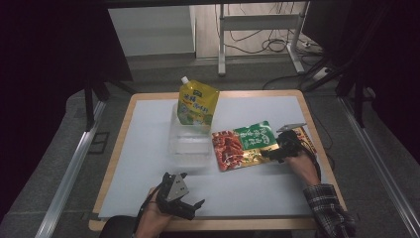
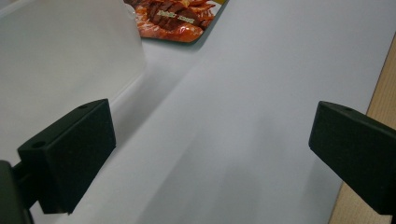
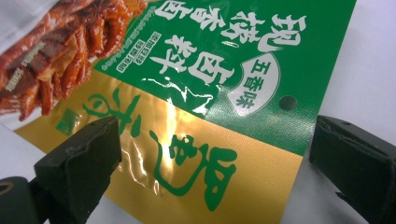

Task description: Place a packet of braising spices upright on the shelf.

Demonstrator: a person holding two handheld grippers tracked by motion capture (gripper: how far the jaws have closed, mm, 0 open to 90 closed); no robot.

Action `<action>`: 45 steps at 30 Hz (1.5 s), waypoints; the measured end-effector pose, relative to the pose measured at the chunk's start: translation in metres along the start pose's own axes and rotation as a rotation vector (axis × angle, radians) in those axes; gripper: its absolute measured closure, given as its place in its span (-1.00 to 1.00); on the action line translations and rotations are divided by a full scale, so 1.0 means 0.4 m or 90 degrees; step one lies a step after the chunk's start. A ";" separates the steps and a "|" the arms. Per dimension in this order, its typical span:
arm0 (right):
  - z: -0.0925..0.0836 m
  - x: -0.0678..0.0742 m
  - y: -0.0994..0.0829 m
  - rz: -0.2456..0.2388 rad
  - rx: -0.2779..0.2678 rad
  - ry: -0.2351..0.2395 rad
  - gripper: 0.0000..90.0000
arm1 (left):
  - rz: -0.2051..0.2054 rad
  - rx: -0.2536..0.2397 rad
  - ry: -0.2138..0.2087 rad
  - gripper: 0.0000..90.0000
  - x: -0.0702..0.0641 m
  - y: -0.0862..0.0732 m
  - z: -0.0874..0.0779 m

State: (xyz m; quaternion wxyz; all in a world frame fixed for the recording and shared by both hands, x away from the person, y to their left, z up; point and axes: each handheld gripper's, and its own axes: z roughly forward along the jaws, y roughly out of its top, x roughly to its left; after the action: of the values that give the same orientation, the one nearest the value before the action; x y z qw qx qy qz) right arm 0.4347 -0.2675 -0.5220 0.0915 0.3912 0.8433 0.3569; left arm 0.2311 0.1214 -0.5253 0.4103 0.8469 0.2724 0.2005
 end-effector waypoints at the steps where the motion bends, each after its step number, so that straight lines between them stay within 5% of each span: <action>1: -0.001 -0.001 0.000 0.004 -0.002 0.002 -0.95 | 0.000 0.000 0.000 -0.99 0.000 0.000 0.000; 8: -0.021 -0.004 0.007 0.033 -0.043 0.039 -0.95 | 0.002 0.001 -0.001 -0.99 -0.001 0.000 0.001; 12: -0.023 0.011 0.019 0.039 -0.067 0.091 -0.94 | 0.004 0.002 -0.002 -0.99 -0.002 0.000 0.002; 20: 0.003 0.046 0.028 -0.015 -0.007 0.054 -0.90 | 0.013 0.008 0.000 -0.99 -0.006 0.000 0.004; 25: 0.009 0.051 0.033 -0.001 0.014 0.051 -0.89 | 0.018 0.009 0.001 -0.99 -0.008 0.001 0.004; 36: -0.013 0.044 0.032 -0.003 0.026 -0.014 0.76 | 0.017 0.006 0.004 -0.98 -0.008 0.002 0.003; 45: -0.026 0.042 0.041 0.023 0.006 -0.003 0.91 | 0.016 0.005 0.005 -0.98 -0.007 0.001 0.002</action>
State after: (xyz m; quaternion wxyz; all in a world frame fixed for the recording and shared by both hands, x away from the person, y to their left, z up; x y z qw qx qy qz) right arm 0.4285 -0.2537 -0.5014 0.0848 0.4075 0.8377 0.3535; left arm 0.2297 0.1190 -0.5255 0.4032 0.8510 0.2642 0.2083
